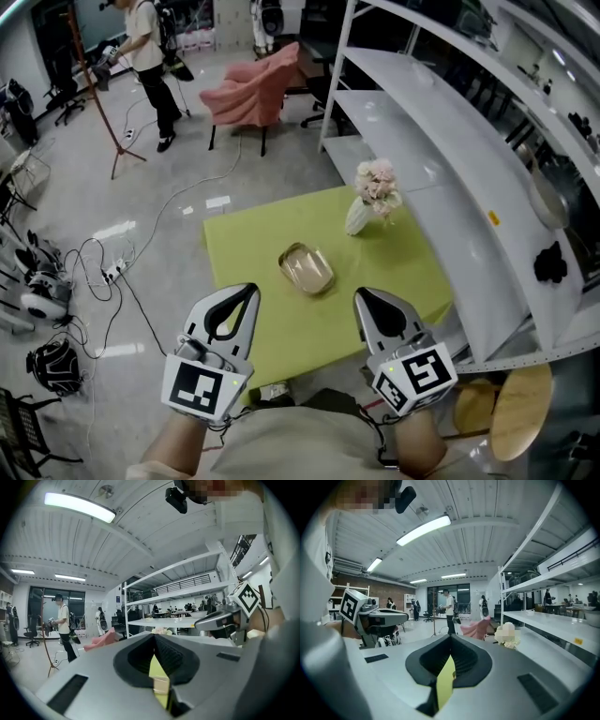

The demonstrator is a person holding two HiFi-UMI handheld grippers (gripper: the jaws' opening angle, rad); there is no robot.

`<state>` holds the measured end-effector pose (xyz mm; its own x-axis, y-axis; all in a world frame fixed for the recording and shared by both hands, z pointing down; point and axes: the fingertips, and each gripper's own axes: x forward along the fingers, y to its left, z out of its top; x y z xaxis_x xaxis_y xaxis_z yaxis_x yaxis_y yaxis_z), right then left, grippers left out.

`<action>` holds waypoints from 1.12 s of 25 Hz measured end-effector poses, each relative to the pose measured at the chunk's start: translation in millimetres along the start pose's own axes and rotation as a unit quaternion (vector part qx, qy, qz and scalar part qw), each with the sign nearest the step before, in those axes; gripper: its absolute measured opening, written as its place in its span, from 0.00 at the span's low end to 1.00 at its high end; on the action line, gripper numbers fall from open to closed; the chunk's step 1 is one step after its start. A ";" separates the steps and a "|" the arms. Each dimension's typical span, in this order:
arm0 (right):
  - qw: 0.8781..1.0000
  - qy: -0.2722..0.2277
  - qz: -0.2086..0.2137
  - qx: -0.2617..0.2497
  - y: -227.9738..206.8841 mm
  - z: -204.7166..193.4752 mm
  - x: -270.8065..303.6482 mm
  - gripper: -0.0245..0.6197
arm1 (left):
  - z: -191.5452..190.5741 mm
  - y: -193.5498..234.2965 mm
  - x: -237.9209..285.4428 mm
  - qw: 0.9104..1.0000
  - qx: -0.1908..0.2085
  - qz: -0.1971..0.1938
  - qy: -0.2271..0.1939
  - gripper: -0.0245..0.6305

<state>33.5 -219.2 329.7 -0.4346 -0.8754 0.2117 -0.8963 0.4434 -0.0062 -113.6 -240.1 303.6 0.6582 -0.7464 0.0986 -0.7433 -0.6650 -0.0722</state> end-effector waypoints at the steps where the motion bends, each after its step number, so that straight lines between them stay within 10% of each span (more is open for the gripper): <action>1: 1.000 0.003 -0.001 0.001 -4.2 -1.3 4.3 0.05 | -1.3 2.4 4.8 1.000 -0.001 0.000 0.001 0.05; 28: 0.997 0.041 0.040 0.057 -105.3 -27.5 94.0 0.08 | -26.9 25.2 100.9 0.997 -0.006 0.051 0.055 0.05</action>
<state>89.5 -342.9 377.1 -0.5001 -0.8179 0.2843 -0.8656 0.4820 -0.1360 -69.1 -331.4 338.4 0.5626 -0.8024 0.1993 -0.8074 -0.5851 -0.0763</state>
